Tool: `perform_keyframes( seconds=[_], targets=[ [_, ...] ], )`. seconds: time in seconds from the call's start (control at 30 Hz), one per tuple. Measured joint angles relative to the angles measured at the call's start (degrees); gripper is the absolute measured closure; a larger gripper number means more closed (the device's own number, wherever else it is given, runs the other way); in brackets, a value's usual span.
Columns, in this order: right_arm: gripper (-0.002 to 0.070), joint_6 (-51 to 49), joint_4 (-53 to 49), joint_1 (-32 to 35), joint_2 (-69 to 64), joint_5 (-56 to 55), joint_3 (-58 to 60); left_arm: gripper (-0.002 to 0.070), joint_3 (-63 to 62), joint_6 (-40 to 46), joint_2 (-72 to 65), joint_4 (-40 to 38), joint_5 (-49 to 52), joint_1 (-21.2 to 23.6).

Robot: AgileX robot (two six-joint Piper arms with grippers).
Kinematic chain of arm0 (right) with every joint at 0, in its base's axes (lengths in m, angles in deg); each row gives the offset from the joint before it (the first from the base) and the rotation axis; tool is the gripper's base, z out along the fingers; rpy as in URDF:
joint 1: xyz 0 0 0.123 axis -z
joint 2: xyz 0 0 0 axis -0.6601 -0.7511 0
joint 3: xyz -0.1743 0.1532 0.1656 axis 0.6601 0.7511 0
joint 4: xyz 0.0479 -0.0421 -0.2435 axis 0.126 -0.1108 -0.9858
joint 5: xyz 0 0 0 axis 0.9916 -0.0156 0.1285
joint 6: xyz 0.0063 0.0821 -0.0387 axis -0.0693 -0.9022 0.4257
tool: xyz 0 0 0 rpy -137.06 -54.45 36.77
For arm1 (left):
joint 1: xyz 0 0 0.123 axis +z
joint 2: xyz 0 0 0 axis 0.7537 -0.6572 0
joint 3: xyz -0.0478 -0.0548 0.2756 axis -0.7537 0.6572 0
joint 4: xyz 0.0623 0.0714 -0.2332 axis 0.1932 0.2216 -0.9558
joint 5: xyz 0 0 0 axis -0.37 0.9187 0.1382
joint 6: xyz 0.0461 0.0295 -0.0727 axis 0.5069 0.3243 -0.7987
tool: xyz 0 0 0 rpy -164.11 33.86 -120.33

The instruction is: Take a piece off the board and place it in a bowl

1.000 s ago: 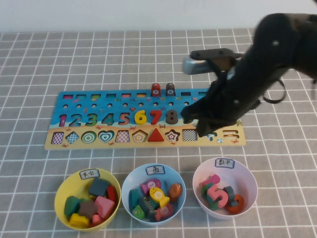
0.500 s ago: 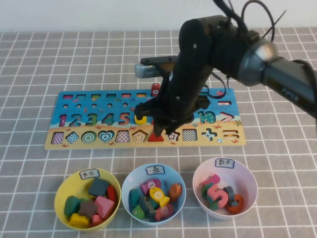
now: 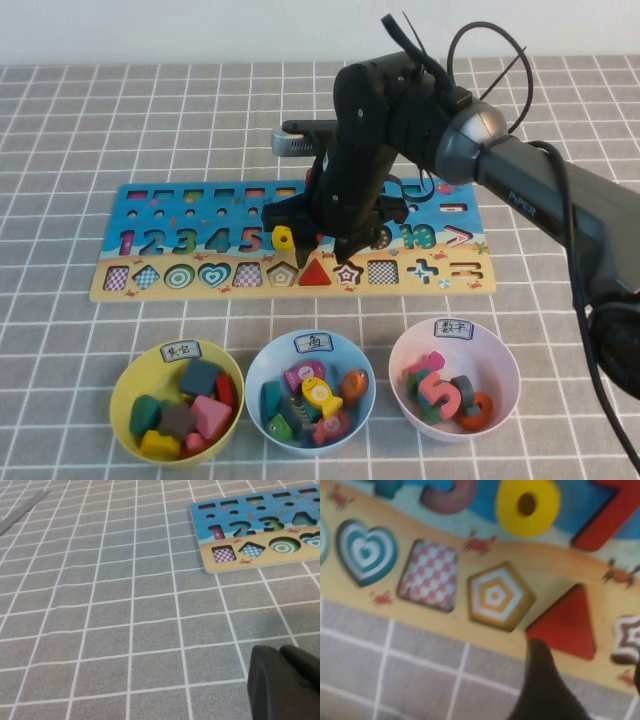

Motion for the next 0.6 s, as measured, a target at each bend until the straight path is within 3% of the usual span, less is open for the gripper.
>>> perform_keyframes(
  seconds=[0.6],
  targets=[
    [0.0320, -4.31, -0.96, -0.85, -2.09, 0.00, -1.71, 0.0678, 0.00, 0.00, 0.00, 0.00, 0.00, 0.00]
  ],
)
